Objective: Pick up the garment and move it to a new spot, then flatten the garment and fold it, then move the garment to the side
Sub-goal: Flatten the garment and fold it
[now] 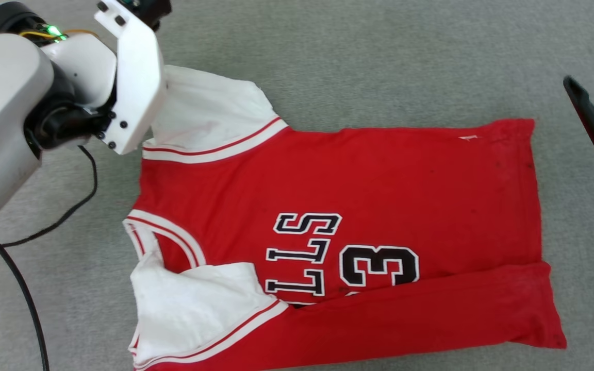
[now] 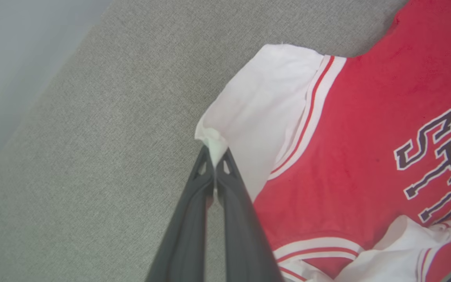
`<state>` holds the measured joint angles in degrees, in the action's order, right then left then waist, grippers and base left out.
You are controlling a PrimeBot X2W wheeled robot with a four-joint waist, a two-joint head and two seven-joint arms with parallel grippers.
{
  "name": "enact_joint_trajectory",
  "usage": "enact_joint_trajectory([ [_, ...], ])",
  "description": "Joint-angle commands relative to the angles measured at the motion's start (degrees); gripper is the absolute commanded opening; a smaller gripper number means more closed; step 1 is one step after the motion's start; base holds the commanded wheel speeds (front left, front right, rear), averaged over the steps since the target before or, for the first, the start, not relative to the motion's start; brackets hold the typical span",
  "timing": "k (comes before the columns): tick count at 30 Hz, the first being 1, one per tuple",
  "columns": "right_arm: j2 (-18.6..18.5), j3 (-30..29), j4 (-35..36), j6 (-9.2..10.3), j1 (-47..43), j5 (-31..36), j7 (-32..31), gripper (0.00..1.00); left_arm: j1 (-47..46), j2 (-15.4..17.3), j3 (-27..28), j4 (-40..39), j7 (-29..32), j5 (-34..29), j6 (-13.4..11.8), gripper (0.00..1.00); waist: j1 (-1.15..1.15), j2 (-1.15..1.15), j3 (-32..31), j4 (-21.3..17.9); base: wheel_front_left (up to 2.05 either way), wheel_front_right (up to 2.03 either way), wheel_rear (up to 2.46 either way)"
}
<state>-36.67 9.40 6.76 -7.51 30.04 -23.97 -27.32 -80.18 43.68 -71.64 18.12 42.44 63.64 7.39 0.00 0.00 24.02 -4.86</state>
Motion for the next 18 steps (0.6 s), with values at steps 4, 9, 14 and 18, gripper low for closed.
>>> enact_joint_trajectory([
  [4,-5.93,4.37,-3.46,0.04,3.43,-7.42,-13.10,1.00,0.91,-0.18,-0.61,-2.05,-2.39,-0.12,0.00,0.00,0.00,0.00,-0.53,1.97,0.00,0.00,0.00],
  [9,-9.55,9.02,-7.43,0.04,8.14,-15.63,-28.26,1.00,-0.06,-0.46,-1.08,-3.41,-3.81,-0.41,0.00,0.00,0.00,0.00,0.66,3.71,0.00,0.00,0.00],
  [14,-8.37,11.87,-12.56,0.04,13.10,-17.99,-36.86,1.00,-1.63,-1.15,-1.29,-4.29,-4.83,-0.83,0.00,0.00,0.00,0.00,2.57,5.17,0.00,0.00,0.00],
  [18,-5.90,13.46,-16.32,0.04,16.35,-17.34,-39.32,1.00,-3.16,-1.89,-1.44,-5.03,-5.42,-1.02,0.00,0.00,0.00,0.00,4.47,6.23,0.00,0.00,0.00],
])
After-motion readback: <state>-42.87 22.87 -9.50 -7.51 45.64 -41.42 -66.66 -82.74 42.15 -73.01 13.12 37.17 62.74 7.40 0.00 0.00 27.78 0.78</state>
